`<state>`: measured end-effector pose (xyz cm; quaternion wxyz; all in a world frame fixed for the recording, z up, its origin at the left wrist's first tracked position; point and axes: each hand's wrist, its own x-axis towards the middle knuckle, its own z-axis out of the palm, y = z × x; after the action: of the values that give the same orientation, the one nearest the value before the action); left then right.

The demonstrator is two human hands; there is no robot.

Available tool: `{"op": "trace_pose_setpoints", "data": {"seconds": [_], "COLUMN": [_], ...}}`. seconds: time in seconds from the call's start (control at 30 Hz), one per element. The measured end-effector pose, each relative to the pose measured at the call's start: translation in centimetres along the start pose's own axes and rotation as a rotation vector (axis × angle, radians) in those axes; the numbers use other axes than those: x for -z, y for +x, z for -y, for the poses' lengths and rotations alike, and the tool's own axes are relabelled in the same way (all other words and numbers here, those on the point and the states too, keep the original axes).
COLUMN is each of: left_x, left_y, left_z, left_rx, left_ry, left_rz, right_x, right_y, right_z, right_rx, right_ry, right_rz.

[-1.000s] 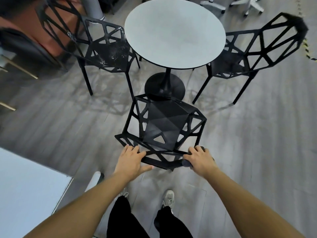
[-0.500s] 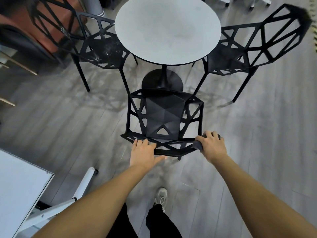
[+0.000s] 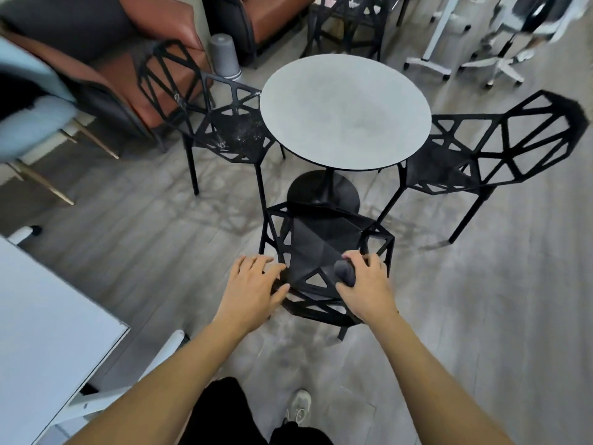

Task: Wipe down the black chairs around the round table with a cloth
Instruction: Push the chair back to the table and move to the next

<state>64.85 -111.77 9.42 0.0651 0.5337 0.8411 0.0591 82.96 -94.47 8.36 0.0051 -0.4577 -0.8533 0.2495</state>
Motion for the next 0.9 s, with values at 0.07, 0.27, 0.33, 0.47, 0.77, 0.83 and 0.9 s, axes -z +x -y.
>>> {"op": "trace_pose_setpoints", "data": {"seconds": [0.07,0.27,0.33,0.47,0.77,0.83,0.9], "left_x": [1.8,6.7,8.1,11.1,16.3,16.8,17.2], "left_y": [-0.2,0.0,0.4,1.6,2.9,2.8,3.0], "left_z": [1.3,7.1,9.8,15.9,28.8,30.7,32.4], "left_rx": [0.042,0.149,0.181,0.261,0.462,0.508,0.550], "left_ry": [0.006,0.024,0.039,0.047,0.051,0.039,0.016], "left_rz": [-0.070,-0.189,-0.216,-0.238,-0.279,-0.274,-0.273], "right_x": [0.0,-0.3,-0.7,-1.8,-4.7,-5.6,-6.3], "right_y": [1.0,4.9,6.5,10.0,17.7,18.8,19.9], "right_z": [2.6,11.5,14.8,22.1,36.6,38.9,41.1], "right_rx": [0.094,0.354,0.415,0.501,0.654,0.668,0.693], "right_ry": [0.007,-0.057,-0.069,-0.073,-0.046,-0.043,-0.041], "right_rz": [-0.033,-0.105,-0.116,-0.102,-0.110,-0.090,-0.065]}}
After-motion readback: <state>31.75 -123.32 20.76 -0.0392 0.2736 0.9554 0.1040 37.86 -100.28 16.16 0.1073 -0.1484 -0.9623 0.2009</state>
